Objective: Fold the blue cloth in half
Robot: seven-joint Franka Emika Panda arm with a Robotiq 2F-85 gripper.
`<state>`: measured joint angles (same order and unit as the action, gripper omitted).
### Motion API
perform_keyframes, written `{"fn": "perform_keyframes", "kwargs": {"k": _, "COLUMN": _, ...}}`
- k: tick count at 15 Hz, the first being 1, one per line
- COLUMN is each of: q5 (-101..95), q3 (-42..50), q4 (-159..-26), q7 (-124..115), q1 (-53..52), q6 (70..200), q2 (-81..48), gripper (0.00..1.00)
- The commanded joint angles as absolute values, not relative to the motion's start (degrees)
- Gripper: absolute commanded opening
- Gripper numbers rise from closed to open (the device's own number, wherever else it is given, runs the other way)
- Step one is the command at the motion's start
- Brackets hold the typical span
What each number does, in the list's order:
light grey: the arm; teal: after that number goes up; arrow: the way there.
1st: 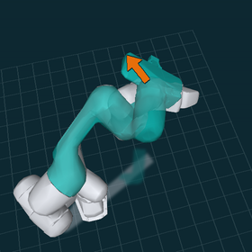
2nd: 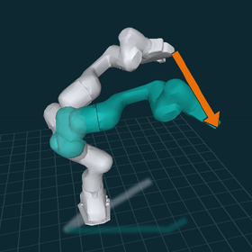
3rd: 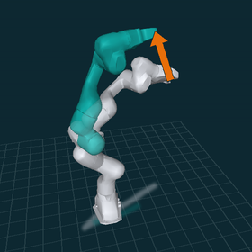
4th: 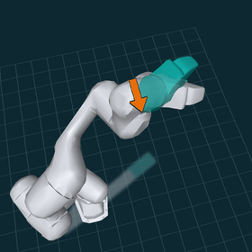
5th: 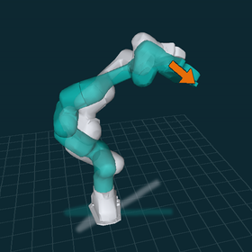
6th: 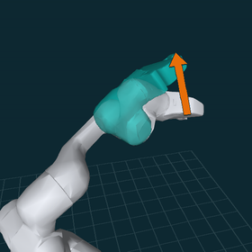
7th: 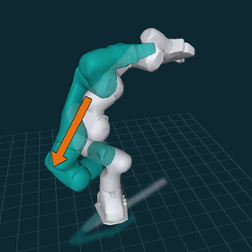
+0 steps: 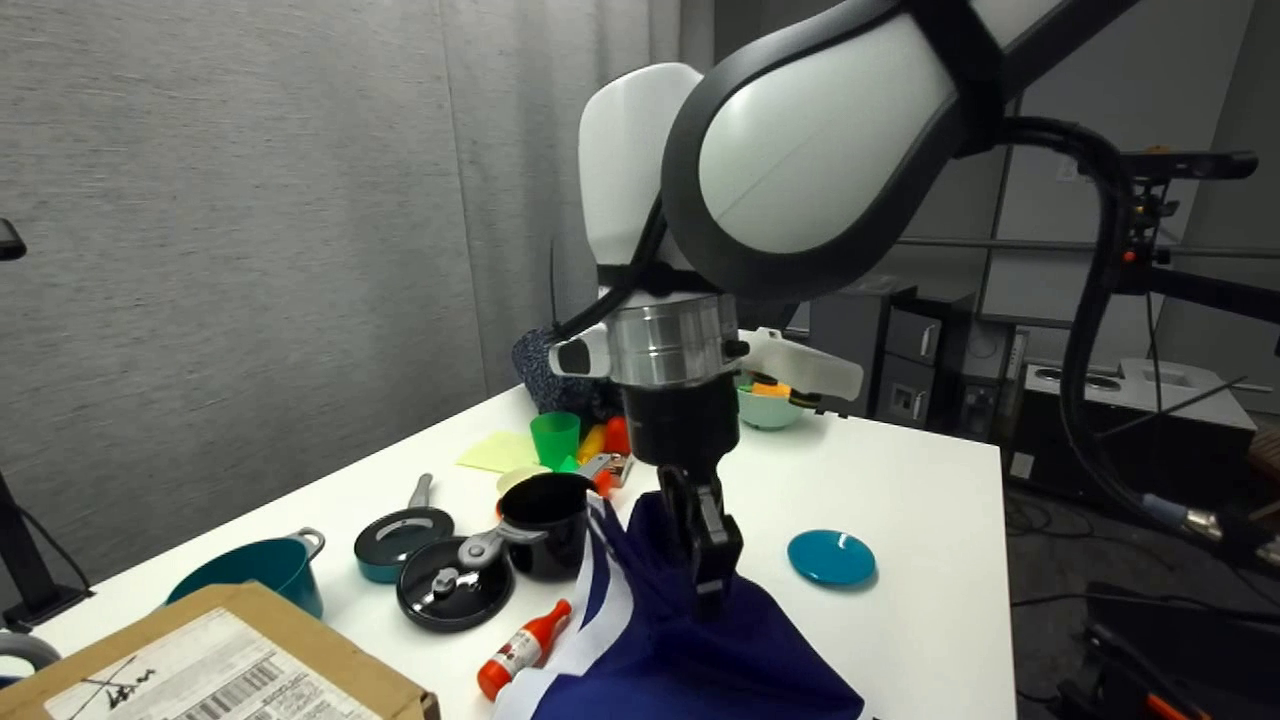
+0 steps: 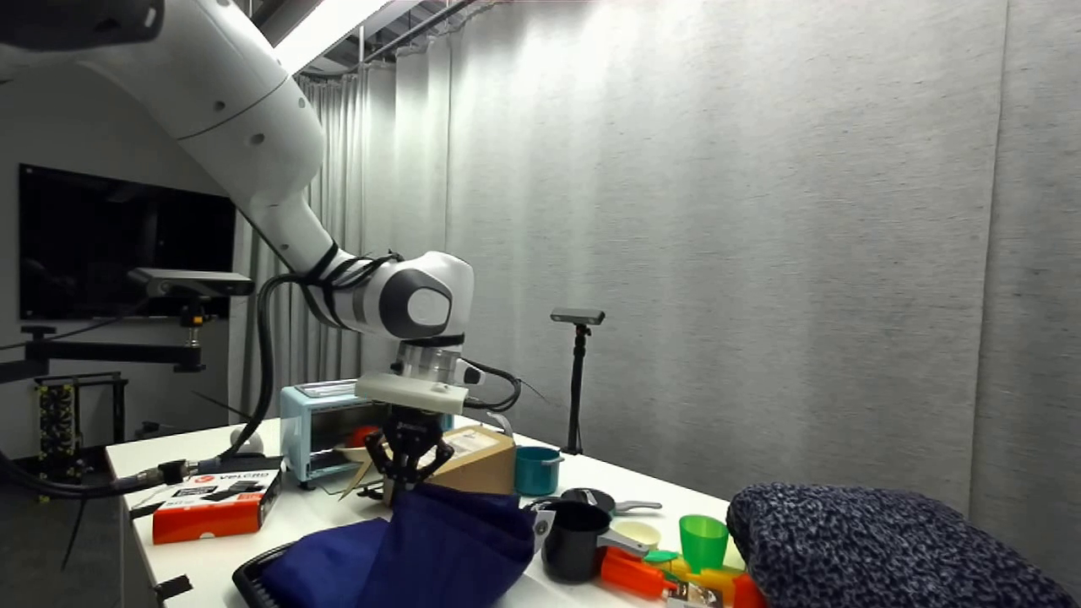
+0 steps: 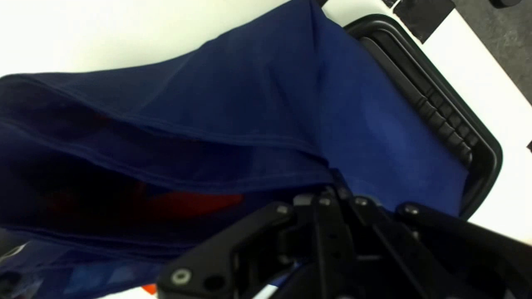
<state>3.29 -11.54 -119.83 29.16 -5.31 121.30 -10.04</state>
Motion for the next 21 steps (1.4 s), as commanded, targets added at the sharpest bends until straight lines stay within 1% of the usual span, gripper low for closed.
{"fn": "perform_keyframes", "kwargs": {"k": 1, "q5": 0.27, "q3": -13.62, "q4": -119.78, "q7": 30.03, "q1": -8.8, "q6": 119.89, "q2": -9.3, "gripper": 0.01}}
{"fn": "perform_keyframes", "kwargs": {"k": 5, "q5": -0.34, "q3": -16.21, "q4": -120.24, "q7": 31.86, "q1": -11.58, "q6": 120.94, "q2": -9.76, "gripper": 0.01}}
{"fn": "perform_keyframes", "kwargs": {"k": 8, "q5": 8.81, "q3": -17.48, "q4": -119.61, "q7": 36.73, "q1": -10.32, "q6": 122.19, "q2": -10.12, "gripper": 0.01}}
{"fn": "perform_keyframes", "kwargs": {"k": 12, "q5": 22.49, "q3": -15.72, "q4": -116.09, "q7": 45.39, "q1": -6.65, "q6": 115.95, "q2": -12.26, "gripper": 0.01}}
{"fn": "perform_keyframes", "kwargs": {"k": 17, "q5": 32.2, "q3": -14.07, "q4": -111.38, "q7": 51.46, "q1": -3.81, "q6": 105.24, "q2": -17.67, "gripper": 0.01}}
{"fn": "perform_keyframes", "kwargs": {"k": 21, "q5": 34.9, "q3": -13.93, "q4": -110.64, "q7": 48.92, "q1": -4.6, "q6": 106.48, "q2": -21.42, "gripper": 0.01}}
